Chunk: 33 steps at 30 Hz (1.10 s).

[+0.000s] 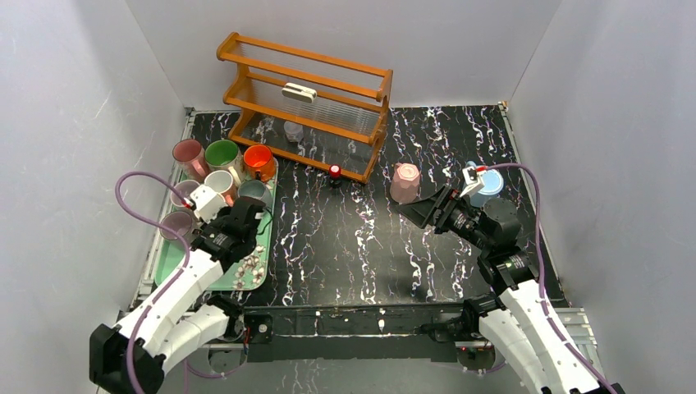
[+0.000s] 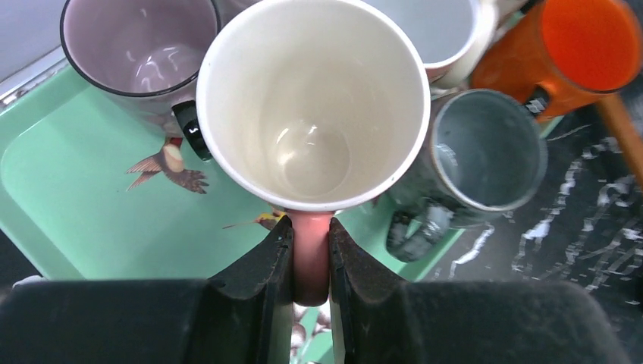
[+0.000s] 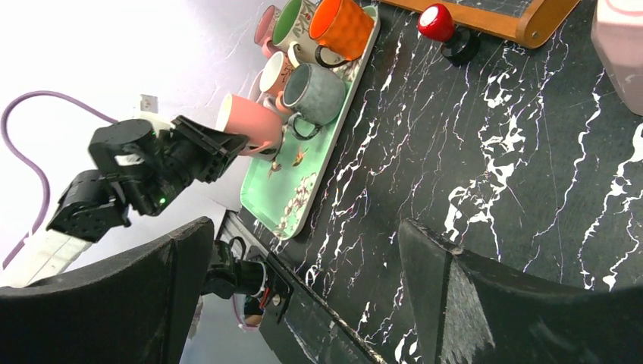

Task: Turn the mug right side up
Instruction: Place the cup on the tray.

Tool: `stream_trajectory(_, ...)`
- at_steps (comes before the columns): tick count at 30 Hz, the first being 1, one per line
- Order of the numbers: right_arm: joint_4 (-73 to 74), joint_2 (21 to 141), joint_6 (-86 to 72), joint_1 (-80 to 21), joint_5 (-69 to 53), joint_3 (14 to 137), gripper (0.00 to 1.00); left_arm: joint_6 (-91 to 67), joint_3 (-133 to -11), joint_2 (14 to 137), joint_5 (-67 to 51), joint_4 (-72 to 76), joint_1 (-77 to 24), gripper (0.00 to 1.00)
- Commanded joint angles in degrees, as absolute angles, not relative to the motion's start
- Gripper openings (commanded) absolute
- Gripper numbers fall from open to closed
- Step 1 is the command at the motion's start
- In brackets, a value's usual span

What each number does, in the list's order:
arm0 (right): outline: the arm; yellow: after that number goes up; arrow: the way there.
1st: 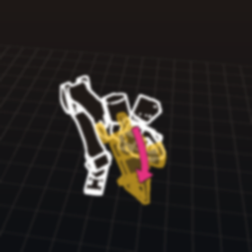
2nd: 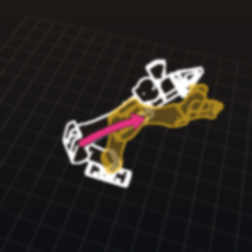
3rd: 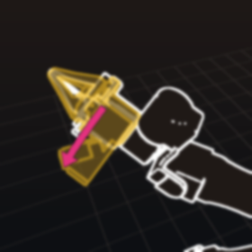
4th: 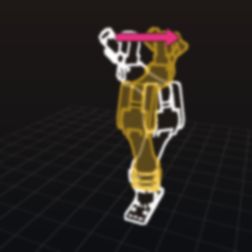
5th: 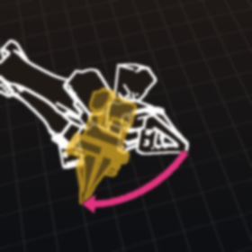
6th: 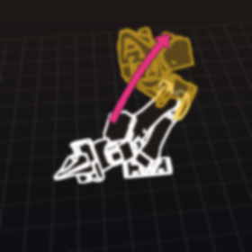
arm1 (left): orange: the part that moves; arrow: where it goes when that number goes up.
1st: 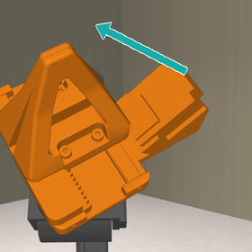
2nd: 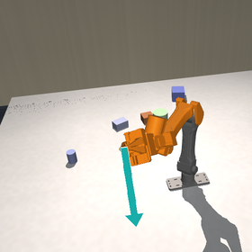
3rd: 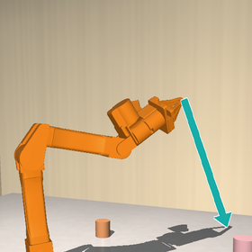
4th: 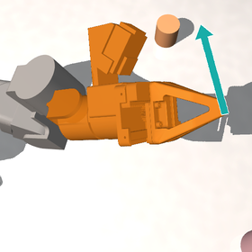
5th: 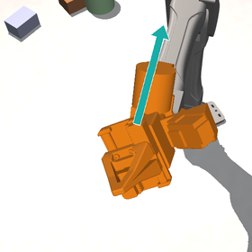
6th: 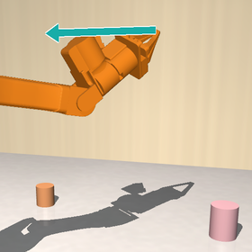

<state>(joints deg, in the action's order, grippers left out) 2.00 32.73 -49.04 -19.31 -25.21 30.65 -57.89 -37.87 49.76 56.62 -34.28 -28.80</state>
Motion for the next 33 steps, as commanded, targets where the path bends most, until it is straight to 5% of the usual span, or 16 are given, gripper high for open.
stream_trajectory(1,0.9,33.4,-48.5,-19.4,-24.9,33.0,0.99,-55.4,-37.1,53.0,53.2,-26.9,-23.7,0.0)
stream_trajectory(19,12.0,38.4,-47.0,-19.5,-20.1,38.2,0.99,-57.5,-34.2,63.2,54.7,-24.6,-20.9,0.0)
stream_trajectory(27,15.4,40.0,-47.1,-19.4,-17.8,39.3,0.99,-59.1,-35.9,65.9,56.2,-27.2,-20.6,0.21)
stream_trajectory(33,21.0,41.9,-46.8,-19.5,-13.6,41.6,0.99,-61.0,-37.5,66.9,56.4,-30.2,-20.5,0.24)
